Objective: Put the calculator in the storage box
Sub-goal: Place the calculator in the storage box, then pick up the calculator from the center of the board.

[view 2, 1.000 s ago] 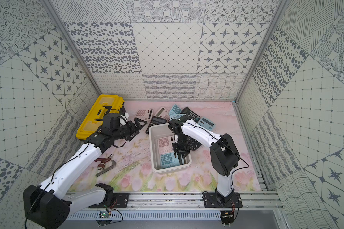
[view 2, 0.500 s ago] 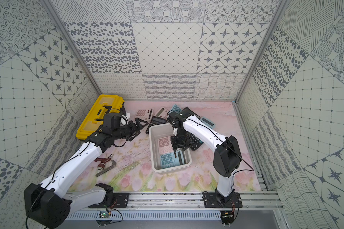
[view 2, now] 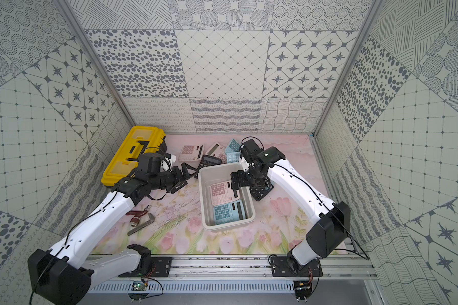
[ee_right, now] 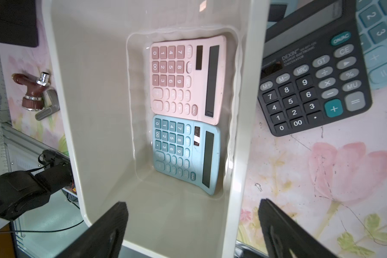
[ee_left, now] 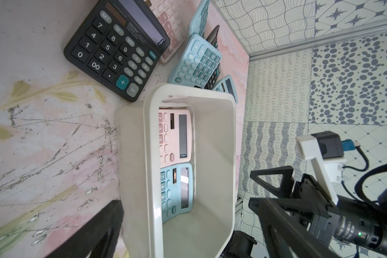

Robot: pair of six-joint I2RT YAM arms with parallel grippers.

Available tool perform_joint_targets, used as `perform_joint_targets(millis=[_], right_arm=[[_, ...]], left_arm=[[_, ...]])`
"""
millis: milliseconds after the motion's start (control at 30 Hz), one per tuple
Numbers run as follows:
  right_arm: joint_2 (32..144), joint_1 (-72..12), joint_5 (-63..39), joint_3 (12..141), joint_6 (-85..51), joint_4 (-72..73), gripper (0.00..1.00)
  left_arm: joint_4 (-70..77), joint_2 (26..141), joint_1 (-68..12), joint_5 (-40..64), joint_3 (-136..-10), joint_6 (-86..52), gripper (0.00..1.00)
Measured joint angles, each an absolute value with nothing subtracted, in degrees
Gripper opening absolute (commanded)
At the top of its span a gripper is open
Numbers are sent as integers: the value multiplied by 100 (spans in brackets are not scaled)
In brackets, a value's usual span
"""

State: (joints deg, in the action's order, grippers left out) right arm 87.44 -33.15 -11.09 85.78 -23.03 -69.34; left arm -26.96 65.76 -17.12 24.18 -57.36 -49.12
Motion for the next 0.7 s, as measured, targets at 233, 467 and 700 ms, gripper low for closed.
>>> perform_joint_targets(millis=[233, 467, 700], right_arm=[[8458, -2790, -1448, 7491, -2390, -6184, 97], [8455, -2794, -2215, 6871, -2563, -5496, 97], [8455, -3076, -2947, 6504, -2945, -4689, 97]], left_arm=[[-2764, 6777, -2106, 2556, -5625, -4897, 100], [-2755, 7035, -2281, 2615, -5581, -4934, 100], [-2891, 7089, -2274, 2488, -5717, -4788, 100]])
